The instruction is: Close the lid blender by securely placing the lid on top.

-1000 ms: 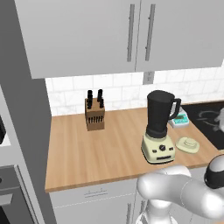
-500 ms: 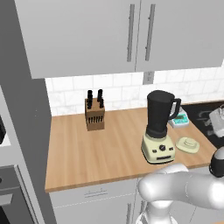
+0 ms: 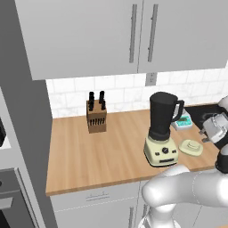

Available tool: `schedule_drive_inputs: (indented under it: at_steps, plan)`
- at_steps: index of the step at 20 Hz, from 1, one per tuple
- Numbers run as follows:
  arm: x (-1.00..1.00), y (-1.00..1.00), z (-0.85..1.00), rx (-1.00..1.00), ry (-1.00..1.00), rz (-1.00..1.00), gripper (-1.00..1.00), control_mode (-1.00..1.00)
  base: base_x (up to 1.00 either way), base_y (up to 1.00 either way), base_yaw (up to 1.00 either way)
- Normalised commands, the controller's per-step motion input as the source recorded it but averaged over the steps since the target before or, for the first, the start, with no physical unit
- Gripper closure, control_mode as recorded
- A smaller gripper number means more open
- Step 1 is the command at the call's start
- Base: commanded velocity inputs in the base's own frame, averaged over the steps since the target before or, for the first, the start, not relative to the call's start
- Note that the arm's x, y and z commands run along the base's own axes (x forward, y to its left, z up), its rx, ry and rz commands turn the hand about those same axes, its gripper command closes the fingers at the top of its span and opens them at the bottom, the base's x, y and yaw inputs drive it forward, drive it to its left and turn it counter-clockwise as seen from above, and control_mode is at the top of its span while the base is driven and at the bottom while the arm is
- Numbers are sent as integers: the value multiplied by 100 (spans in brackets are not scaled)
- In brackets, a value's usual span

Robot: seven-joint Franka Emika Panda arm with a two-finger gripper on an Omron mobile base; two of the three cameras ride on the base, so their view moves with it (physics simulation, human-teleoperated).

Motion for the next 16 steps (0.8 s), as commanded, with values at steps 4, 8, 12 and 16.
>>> schedule_drive_inputs:
  at_steps: [4, 8, 12, 16]
  plan:
    - [3, 1, -48, 0, 0, 0, -100, -100, 0, 0, 0]
    - [3, 0, -39, 0, 0, 0, -100, -100, 0, 0, 0]
    - [19, 0, -17, 0, 0, 0, -100, -100, 0, 0, 0]
    - [16, 0, -10, 0, 0, 0, -100, -100, 0, 0, 0]
